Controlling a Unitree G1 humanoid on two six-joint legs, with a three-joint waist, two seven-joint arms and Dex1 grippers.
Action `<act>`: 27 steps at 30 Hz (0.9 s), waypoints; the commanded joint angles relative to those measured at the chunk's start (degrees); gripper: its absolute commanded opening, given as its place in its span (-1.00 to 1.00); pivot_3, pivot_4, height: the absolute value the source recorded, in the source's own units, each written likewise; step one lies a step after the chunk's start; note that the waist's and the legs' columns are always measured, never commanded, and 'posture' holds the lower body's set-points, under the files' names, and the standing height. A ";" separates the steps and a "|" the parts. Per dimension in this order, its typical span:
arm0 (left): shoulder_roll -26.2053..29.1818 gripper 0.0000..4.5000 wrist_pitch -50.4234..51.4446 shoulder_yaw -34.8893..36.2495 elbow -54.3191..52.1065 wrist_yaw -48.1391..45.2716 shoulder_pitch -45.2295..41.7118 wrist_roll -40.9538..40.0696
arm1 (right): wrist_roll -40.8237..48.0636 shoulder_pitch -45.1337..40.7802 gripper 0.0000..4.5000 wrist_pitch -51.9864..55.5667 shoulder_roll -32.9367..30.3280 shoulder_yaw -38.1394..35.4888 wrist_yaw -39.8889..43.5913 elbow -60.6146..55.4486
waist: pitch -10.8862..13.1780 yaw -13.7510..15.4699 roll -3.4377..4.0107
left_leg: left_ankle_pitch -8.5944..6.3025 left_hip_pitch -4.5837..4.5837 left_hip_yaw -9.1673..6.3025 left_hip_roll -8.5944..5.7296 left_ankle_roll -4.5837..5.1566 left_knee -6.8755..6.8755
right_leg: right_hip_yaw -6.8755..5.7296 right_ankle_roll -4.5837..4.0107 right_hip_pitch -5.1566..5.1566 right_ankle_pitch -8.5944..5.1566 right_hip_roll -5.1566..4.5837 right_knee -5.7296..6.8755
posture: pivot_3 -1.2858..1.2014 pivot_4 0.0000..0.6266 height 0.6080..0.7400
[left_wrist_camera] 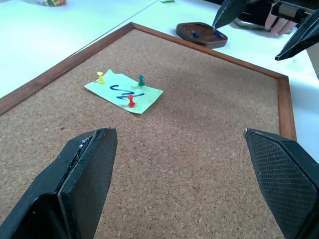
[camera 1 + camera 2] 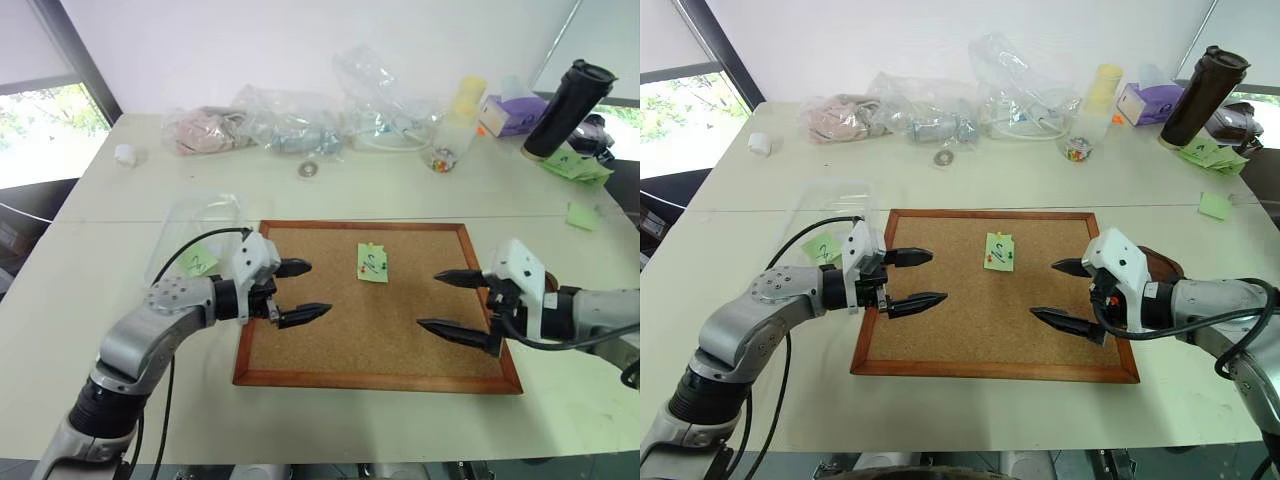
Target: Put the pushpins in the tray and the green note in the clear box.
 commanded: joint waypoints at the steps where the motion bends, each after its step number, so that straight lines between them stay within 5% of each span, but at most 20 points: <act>1: 0.45 0.99 -0.34 1.76 -1.25 -0.59 0.22 -1.07 | -0.07 -0.85 1.00 -0.74 -0.84 -1.27 0.26 -0.39 | 0.00 -0.01 0.00 | 0.00 0.00 0.00 0.00 0.00 0.00 | 0.00 0.00 0.00 0.00 0.00 0.00 | 0.03 -0.52 1.00; 27: 0.25 0.99 -2.25 0.85 -0.06 -1.16 0.13 1.32 | -0.81 -2.78 1.00 -1.05 -0.28 0.28 0.20 0.73 | 0.00 -0.01 0.00 | 0.00 0.00 0.00 0.00 0.00 0.00 | 0.00 0.00 0.00 0.00 0.00 0.00 | 0.03 -0.52 1.00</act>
